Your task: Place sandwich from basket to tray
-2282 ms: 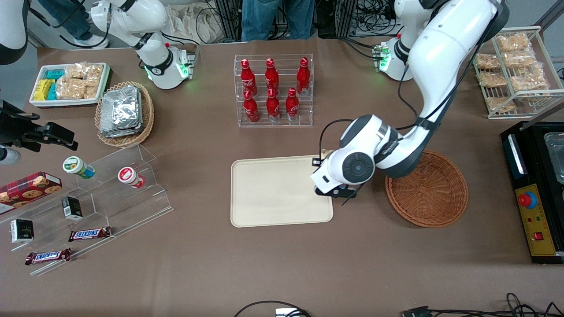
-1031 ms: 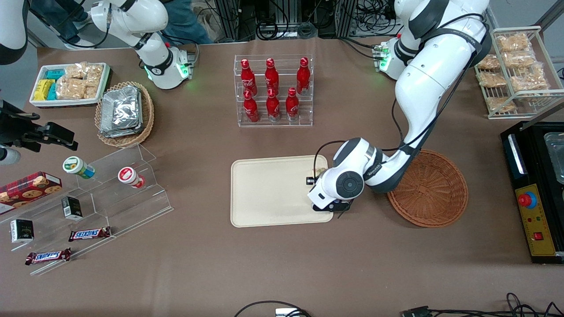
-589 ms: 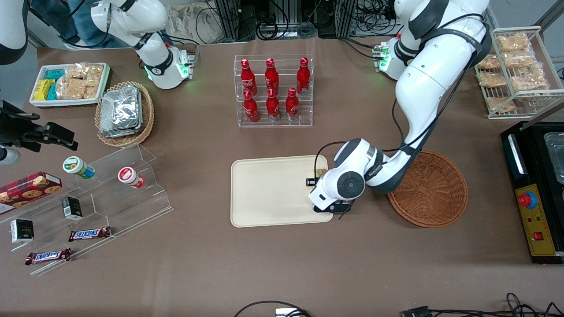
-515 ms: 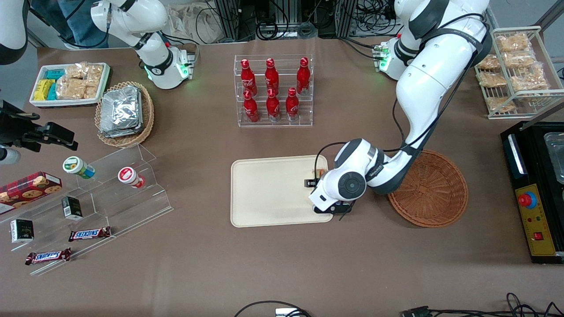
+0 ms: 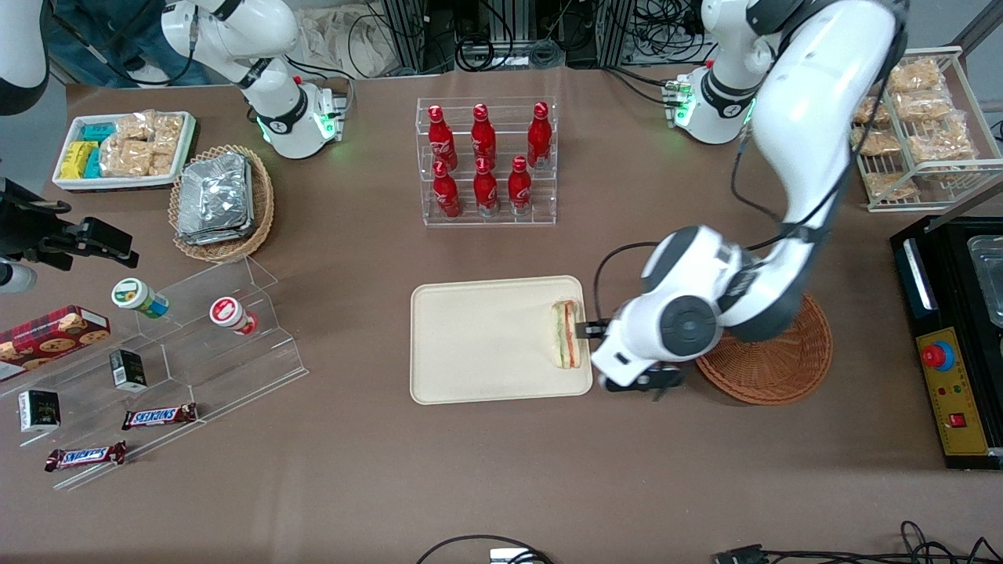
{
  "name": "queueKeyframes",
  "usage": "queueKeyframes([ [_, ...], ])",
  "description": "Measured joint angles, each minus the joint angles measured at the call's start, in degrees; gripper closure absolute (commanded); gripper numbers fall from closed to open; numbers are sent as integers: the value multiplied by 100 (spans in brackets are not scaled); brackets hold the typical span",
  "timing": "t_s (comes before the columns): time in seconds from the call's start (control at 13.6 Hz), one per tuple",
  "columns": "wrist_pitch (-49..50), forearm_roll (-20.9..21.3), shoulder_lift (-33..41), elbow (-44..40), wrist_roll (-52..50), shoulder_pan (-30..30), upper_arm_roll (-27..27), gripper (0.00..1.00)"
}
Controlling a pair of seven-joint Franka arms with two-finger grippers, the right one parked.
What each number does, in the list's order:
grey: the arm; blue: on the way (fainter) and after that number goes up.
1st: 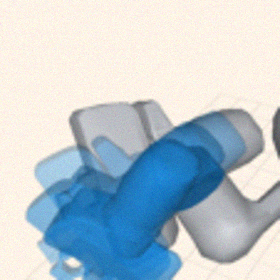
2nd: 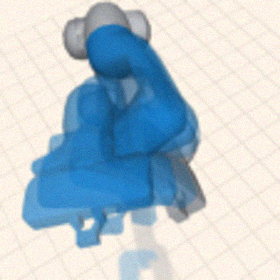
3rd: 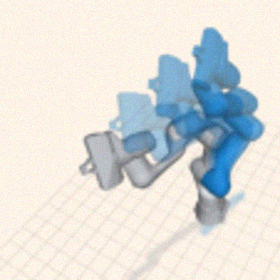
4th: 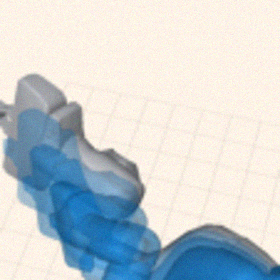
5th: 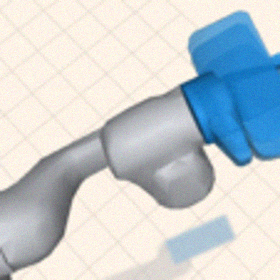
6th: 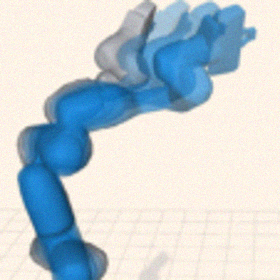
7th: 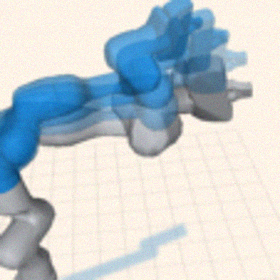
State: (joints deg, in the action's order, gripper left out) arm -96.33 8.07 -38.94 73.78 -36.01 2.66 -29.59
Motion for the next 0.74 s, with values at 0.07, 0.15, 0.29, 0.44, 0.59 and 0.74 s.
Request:
queueKeyframes([
  [0.07, 309, 9, 227, -42, 3, -182, 3, 0],
  [0.15, 589, 17, 458, -67, 32, -381, 6, 0],
  [0.29, 999, 28, 935, -82, 441, -802, 12, 0],
  [0.44, 1353, 36, 1414, -88, 1369, -1250, 20, 0],
  [0.59, 1667, 42, 1863, -89, 2252, -1681, 32, 0],
  [0.74, 1997, 43, 2254, -88, 2682, -2025, 37, 0],
])
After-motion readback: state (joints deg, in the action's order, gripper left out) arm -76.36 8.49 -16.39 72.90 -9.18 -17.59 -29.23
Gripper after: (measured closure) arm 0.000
